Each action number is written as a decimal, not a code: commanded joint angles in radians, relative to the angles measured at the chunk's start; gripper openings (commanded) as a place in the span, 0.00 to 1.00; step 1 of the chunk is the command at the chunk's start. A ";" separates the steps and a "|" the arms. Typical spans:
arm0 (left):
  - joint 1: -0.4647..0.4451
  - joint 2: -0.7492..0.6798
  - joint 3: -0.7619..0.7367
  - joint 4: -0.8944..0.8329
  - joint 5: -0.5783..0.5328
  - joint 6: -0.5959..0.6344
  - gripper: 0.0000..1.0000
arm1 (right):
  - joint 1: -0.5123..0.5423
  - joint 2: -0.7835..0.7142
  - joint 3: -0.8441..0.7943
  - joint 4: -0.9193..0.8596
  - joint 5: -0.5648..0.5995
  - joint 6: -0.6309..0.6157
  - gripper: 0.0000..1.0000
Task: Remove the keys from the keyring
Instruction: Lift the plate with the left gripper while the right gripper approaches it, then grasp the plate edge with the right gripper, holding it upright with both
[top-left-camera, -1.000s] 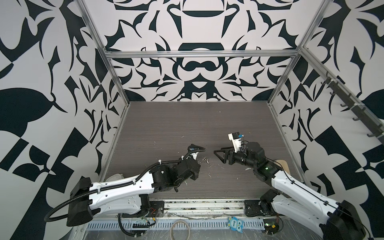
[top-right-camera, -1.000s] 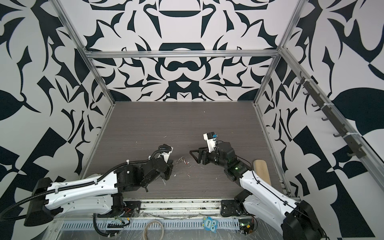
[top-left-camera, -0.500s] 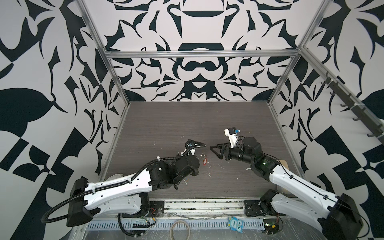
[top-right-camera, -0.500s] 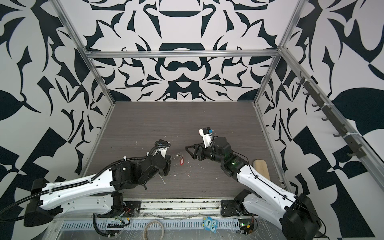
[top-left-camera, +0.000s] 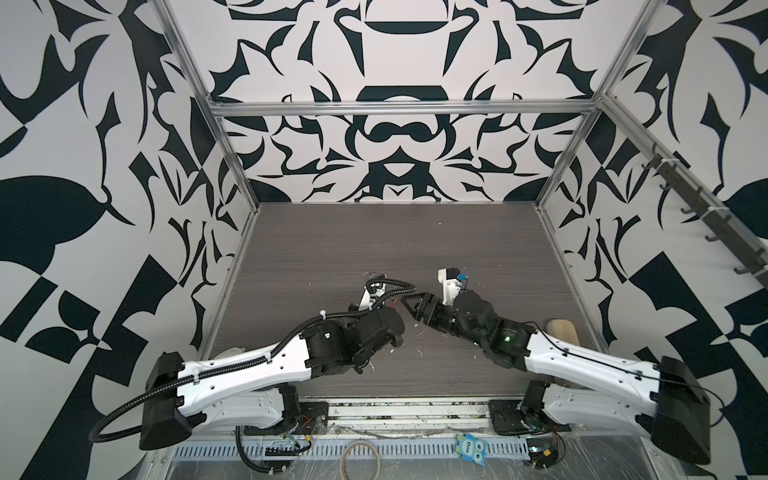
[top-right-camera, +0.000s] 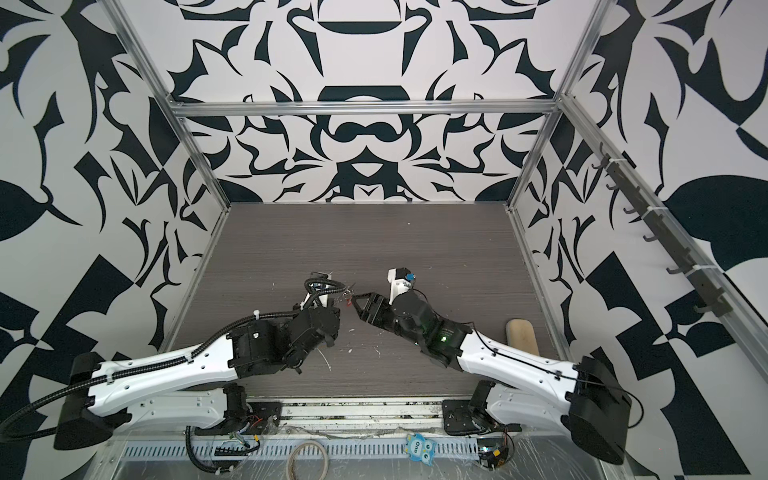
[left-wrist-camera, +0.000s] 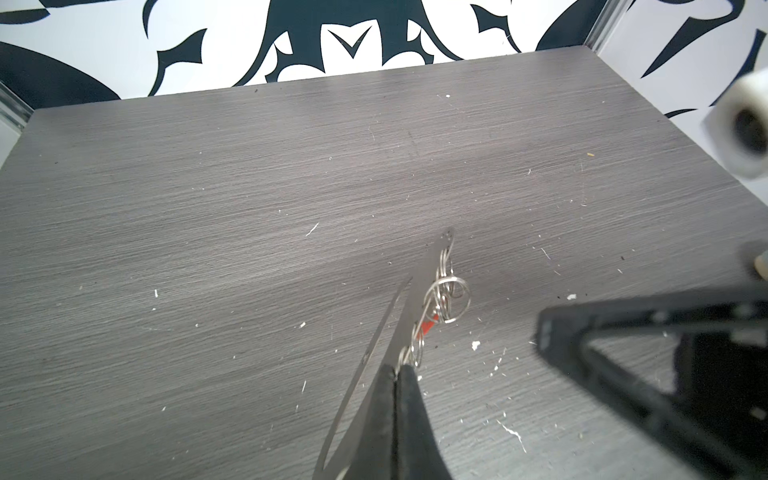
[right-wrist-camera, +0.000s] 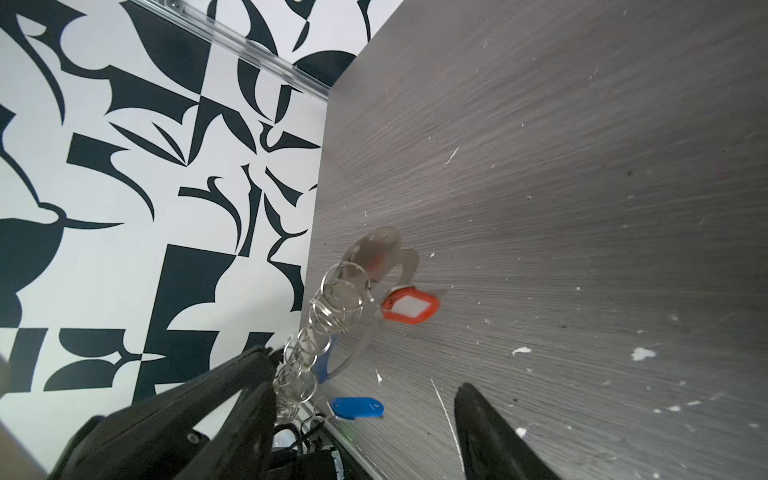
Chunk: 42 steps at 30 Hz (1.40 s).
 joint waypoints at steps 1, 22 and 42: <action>0.003 0.017 0.025 0.029 -0.040 -0.002 0.00 | 0.026 0.062 0.059 0.131 0.065 0.124 0.71; 0.002 0.035 -0.009 0.162 0.127 0.030 0.00 | 0.004 0.224 0.059 0.322 0.053 0.201 0.43; 0.011 -0.147 -0.057 0.138 0.231 0.023 0.58 | -0.281 0.256 0.065 0.383 -0.461 0.002 0.00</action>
